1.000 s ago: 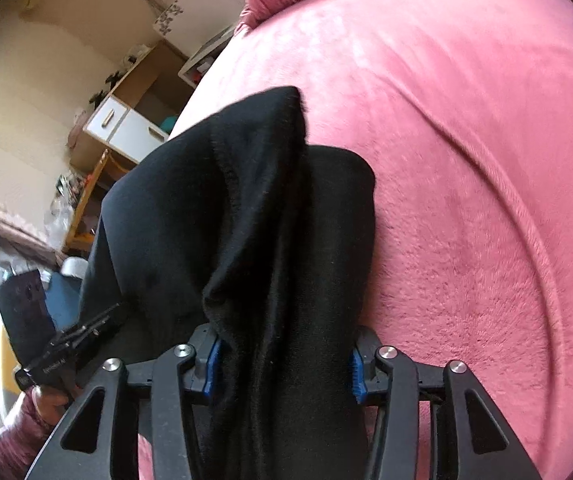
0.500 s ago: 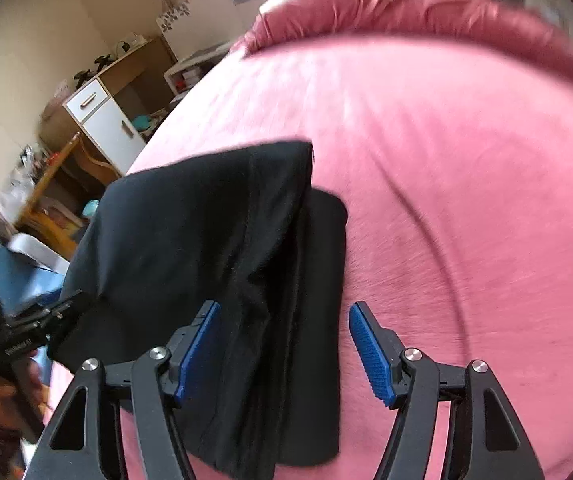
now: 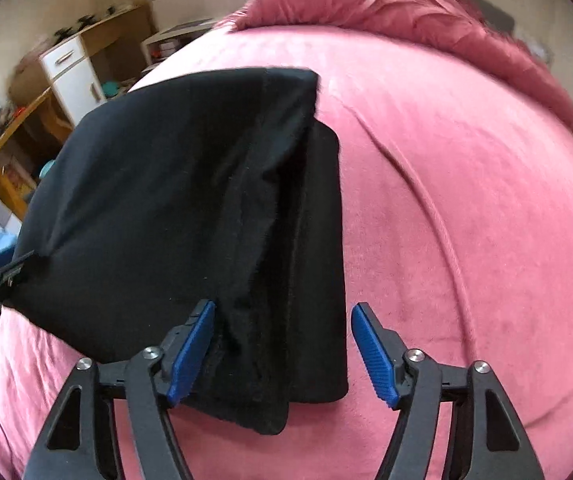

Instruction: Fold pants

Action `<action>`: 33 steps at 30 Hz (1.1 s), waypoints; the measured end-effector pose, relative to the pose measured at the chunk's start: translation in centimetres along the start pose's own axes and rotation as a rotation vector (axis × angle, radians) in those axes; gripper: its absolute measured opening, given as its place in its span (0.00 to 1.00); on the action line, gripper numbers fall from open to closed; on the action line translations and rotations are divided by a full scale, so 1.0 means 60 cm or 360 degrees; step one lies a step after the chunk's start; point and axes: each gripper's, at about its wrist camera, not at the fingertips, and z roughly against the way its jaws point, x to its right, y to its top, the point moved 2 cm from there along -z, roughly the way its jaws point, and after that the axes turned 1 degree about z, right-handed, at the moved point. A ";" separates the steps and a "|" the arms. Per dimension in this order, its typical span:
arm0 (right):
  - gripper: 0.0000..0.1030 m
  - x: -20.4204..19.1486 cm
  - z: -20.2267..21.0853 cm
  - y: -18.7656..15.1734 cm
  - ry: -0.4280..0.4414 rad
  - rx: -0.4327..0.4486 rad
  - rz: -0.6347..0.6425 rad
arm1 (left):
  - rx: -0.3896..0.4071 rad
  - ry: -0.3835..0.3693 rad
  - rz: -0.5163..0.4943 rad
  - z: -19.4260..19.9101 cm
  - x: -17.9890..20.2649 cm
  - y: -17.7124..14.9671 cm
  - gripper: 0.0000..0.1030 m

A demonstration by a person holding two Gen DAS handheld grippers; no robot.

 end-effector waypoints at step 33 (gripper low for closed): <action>0.81 -0.138 0.243 -0.221 -0.0249 0.0405 -0.0037 | 0.0387 0.0216 0.0053 0.289 0.018 -0.173 0.78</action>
